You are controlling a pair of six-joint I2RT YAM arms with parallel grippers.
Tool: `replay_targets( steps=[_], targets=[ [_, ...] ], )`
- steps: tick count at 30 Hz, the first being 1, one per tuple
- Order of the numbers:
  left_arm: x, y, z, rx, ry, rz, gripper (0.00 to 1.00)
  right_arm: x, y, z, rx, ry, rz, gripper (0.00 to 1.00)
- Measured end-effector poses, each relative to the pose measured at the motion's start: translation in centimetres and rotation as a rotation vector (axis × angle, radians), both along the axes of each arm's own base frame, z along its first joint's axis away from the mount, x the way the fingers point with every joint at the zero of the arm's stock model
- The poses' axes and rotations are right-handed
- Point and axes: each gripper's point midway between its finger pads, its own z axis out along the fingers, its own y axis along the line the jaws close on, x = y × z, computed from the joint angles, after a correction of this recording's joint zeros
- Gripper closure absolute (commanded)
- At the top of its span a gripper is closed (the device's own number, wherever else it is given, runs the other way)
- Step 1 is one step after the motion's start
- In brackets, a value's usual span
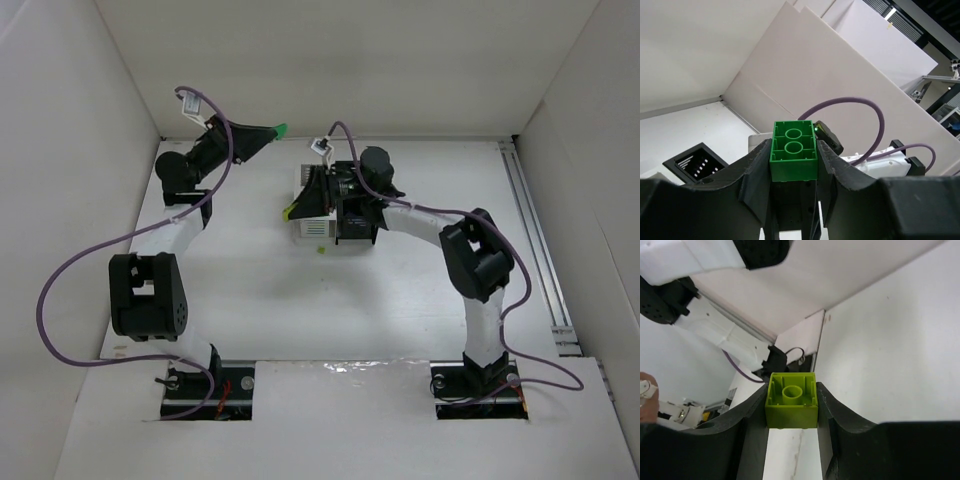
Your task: Sort the legos into containers by color
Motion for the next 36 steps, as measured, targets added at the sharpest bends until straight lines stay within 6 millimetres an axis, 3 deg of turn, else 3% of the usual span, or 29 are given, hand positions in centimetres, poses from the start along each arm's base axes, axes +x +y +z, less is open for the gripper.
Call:
replay_targets(
  steps=[4, 9, 13, 16, 20, 24, 30, 33, 36],
  targets=[
    [-0.1, 0.7, -1.5, 0.007, 0.028, 0.021, 1.00, 0.6, -2.9, -1.1, -0.048, 0.005, -0.055, 1.00],
    [-1.5, 2.2, -5.4, 0.109, 0.085, 0.108, 1.00, 4.9, -8.9, 1.4, -0.077, -0.101, -0.281, 1.00],
    [-1.1, 1.4, -5.1, 0.306, 0.032, 0.173, 1.00, 8.6, -13.5, 3.6, -0.137, -0.200, -0.525, 1.00],
    [-0.2, 0.8, -4.3, 0.447, -0.018, 0.208, 1.00, 9.7, -14.7, 4.3, -0.203, -0.261, -0.647, 1.00],
    [1.8, 1.3, -5.3, 0.620, -0.012, 0.251, 1.00, 9.8, -15.8, 4.0, -0.288, -0.318, -0.715, 1.00],
    [2.9, 0.2, -9.0, 0.785, 0.053, 0.221, 1.00, 9.2, -16.8, 3.2, -0.359, -0.340, -0.727, 1.00],
    [0.8, -5.3, -15.5, 1.002, 0.125, 0.036, 1.00, 8.0, -18.5, 2.7, -0.439, -0.402, -0.727, 1.00],
    [-0.5, -6.7, -16.8, 1.056, 0.131, -0.023, 1.00, 7.4, -19.2, 2.6, -0.462, -0.421, -0.735, 1.00],
    [-0.6, -6.6, -17.5, 1.097, 0.151, -0.035, 1.00, 7.1, -19.5, 2.3, -0.480, -0.430, -0.740, 1.00]
  ],
)
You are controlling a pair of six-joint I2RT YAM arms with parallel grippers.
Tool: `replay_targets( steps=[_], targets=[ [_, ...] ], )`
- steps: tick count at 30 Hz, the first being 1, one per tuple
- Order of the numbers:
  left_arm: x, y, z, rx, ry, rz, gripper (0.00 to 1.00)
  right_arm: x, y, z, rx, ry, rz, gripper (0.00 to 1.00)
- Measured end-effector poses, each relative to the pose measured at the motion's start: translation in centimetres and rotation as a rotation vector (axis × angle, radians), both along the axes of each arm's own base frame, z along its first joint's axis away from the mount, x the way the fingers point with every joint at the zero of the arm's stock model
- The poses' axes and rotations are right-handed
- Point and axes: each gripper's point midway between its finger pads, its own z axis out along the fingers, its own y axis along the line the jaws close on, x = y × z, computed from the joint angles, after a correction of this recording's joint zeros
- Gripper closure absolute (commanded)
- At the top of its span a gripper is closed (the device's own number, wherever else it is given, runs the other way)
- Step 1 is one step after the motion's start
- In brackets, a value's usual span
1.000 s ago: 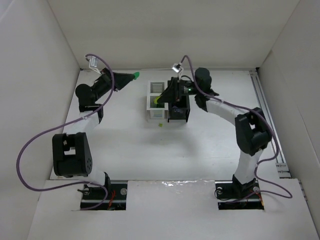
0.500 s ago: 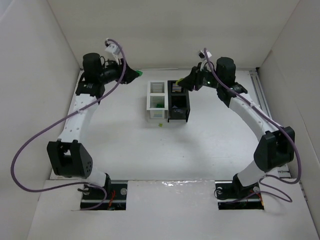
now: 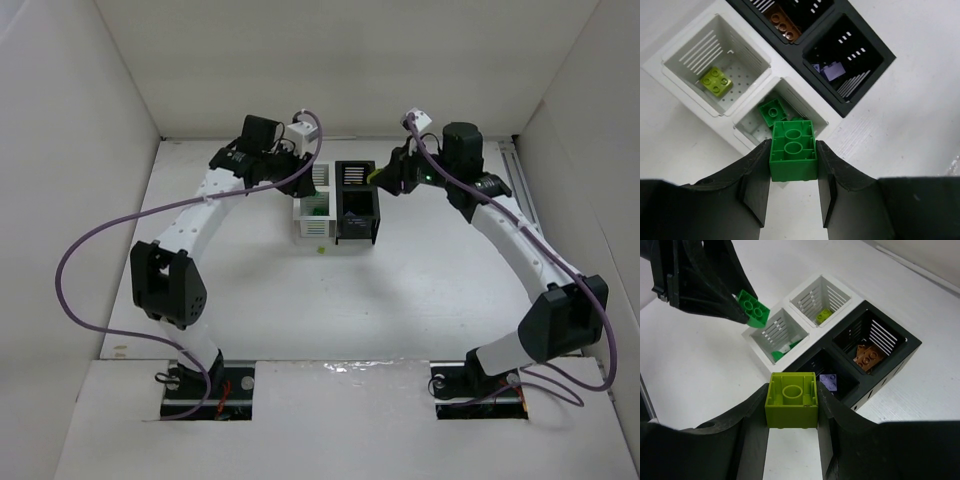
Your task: Sort the legos into containers by color
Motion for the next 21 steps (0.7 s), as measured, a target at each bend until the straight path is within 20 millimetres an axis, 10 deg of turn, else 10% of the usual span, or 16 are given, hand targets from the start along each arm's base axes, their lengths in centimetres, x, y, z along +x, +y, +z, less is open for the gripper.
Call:
replay_targets(
  steps=[11, 21],
  targets=[
    [0.6, -1.5, -2.4, 0.100, 0.036, -0.024, 0.98, 0.4, -0.8, -1.0, -0.030, 0.006, -0.026, 1.00],
    [-0.3, -2.0, -3.5, 0.130, 0.073, -0.058, 0.65, 0.4, -0.9, -1.0, -0.032, 0.005, -0.028, 1.00]
  ],
)
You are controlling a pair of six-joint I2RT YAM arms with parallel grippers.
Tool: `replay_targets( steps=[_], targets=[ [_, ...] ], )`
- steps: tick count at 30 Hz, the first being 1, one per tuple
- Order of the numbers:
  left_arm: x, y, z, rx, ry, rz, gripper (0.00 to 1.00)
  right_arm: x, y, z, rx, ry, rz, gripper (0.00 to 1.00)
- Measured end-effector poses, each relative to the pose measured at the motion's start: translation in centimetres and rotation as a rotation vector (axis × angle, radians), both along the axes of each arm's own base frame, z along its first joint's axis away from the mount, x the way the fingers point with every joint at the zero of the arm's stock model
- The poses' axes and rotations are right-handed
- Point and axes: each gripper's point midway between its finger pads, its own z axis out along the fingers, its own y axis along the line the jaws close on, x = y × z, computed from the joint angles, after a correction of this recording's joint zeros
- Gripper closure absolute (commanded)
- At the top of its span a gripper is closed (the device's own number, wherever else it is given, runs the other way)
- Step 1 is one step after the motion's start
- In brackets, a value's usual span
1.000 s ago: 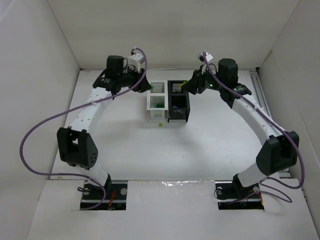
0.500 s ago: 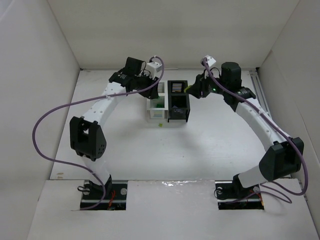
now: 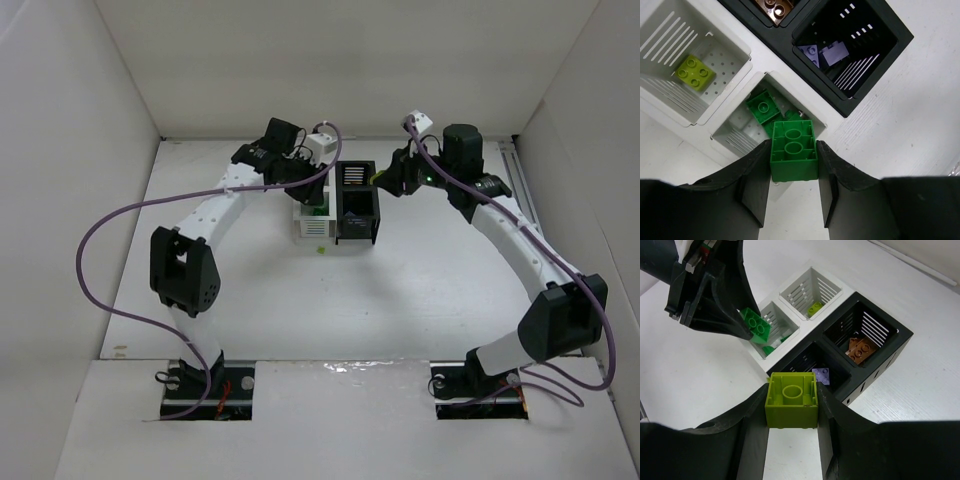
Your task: Sort the legos into containers by color
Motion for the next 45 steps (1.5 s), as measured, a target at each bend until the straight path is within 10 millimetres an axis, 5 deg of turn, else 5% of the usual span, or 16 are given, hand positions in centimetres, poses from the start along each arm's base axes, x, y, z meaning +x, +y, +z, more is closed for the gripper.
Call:
replay_targets(
  steps=[6, 11, 14, 17, 18, 21, 24, 27, 33, 45],
  targets=[
    [0.1, 0.1, -0.1, 0.003, -0.003, -0.003, 0.30, 0.1, 0.0, -0.2, -0.001, 0.005, 0.000, 1.00],
    [1.0, -0.3, 0.6, -0.038, -0.039, 0.013, 0.24, 0.4, 0.1, -0.3, -0.001, 0.001, -0.003, 1.00],
    [1.9, 0.7, 2.6, -0.124, -0.085, 0.074, 0.08, 0.9, 0.1, 0.0, 0.006, -0.007, -0.031, 1.00],
    [3.4, 5.3, 6.6, -0.253, -0.187, 0.278, 0.10, 1.8, 1.3, 0.2, 0.010, -0.007, -0.091, 1.00],
    [3.7, 7.2, 8.1, -0.290, -0.228, 0.349, 0.03, 1.9, 2.4, 0.5, 0.011, -0.013, -0.098, 1.00],
    [4.9, 13.3, 13.2, -0.372, -0.377, 0.584, 0.00, 2.0, 7.6, 0.8, 0.015, -0.029, -0.084, 1.00],
    [5.5, 15.5, 16.0, -0.436, -0.446, 0.717, 0.00, 1.5, 13.1, 0.3, 0.026, -0.014, -0.046, 1.00],
    [5.8, 16.7, 14.5, -0.472, -0.411, 0.761, 0.00, 2.1, 15.9, -1.3, 0.020, 0.013, -0.060, 1.00],
    [5.1, 21.4, 8.0, -0.476, -0.235, 0.887, 0.00, 5.1, 15.9, -4.9, -0.013, 0.085, -0.202, 1.00],
    [4.7, 21.9, 8.7, -0.500, -0.238, 0.919, 0.00, 8.6, 15.5, -6.6, -0.015, 0.097, -0.411, 1.00]
  ],
)
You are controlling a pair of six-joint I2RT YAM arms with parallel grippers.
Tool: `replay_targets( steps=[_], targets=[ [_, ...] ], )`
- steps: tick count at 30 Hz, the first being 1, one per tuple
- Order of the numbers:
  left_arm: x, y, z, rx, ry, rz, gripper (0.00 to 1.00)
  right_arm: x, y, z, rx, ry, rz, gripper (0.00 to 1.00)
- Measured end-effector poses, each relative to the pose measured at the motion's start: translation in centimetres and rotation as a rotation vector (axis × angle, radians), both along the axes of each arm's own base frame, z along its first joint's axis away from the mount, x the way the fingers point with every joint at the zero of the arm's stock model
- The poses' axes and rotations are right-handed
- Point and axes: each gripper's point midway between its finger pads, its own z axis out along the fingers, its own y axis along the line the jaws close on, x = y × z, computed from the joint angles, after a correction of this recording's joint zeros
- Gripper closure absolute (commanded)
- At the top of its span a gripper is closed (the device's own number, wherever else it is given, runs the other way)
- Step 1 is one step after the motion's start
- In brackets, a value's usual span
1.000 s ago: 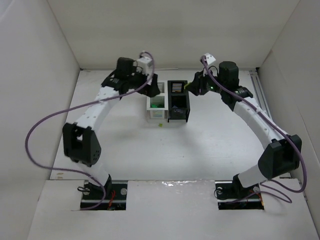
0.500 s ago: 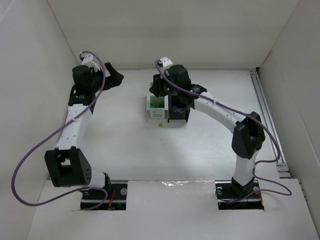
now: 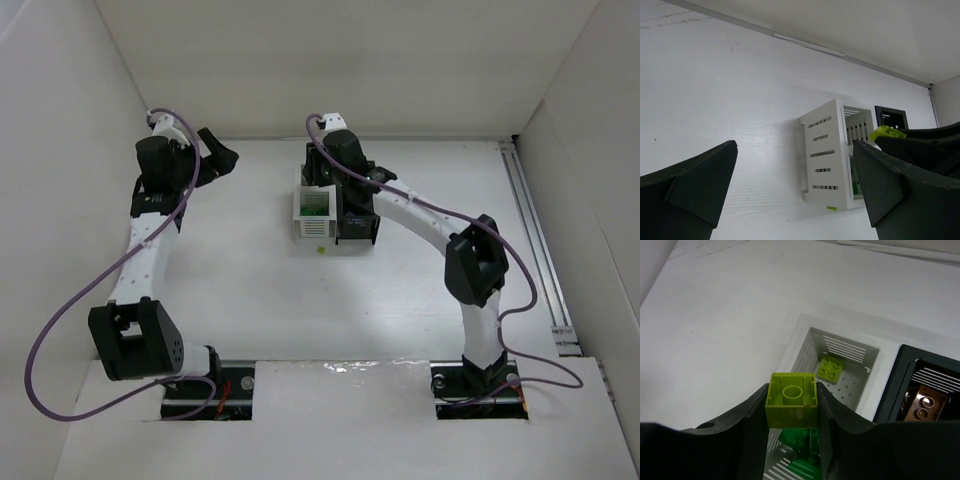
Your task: Sort the legos into containers by color
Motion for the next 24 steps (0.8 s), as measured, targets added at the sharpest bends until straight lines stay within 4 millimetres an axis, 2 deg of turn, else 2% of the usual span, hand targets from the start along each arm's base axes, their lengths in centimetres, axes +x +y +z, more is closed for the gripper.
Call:
replay_targets(
  steps=[5, 7, 8, 9, 12, 13, 14, 18, 23, 24],
  targets=[
    [-0.1, -0.2, -0.1, -0.004, 0.004, -0.011, 0.00, 0.9, 0.0, -0.6, -0.009, -0.004, -0.044, 0.97],
    [-0.1, -0.1, -0.2, -0.001, 0.010, -0.005, 0.00, 1.0, -0.1, -1.0, -0.013, 0.001, -0.053, 0.89],
    [-0.2, -0.1, -0.3, 0.003, 0.012, -0.004, 0.00, 1.1, -0.1, -1.2, -0.016, 0.004, -0.056, 0.82],
    [-0.2, -0.1, -0.3, 0.009, 0.012, -0.005, 0.00, 1.1, -0.1, -1.3, -0.016, 0.006, -0.058, 0.68],
    [-0.2, -0.3, -0.5, 0.035, 0.008, -0.021, 0.00, 1.1, -0.2, -1.5, -0.017, 0.008, -0.060, 0.54],
    [-0.3, -0.6, -0.6, 0.050, 0.005, -0.043, 0.00, 1.1, -0.1, -1.5, -0.016, 0.008, -0.061, 0.44],
    [-0.4, -0.7, -0.6, 0.052, 0.005, -0.048, 0.00, 1.2, -0.1, -1.4, -0.014, 0.008, -0.061, 0.40],
    [-1.5, -2.1, -0.8, 0.096, -0.027, -0.117, 0.00, 1.2, 0.1, -1.2, -0.001, 0.008, -0.050, 0.35],
    [-5.1, -3.9, -1.8, 0.131, -0.077, -0.182, 0.00, 1.1, 0.2, 0.2, 0.026, -0.009, -0.035, 0.31],
    [-5.8, -4.3, -1.8, 0.145, -0.093, -0.202, 0.04, 0.9, 0.1, 0.9, 0.036, -0.017, -0.033, 0.31]
  ],
)
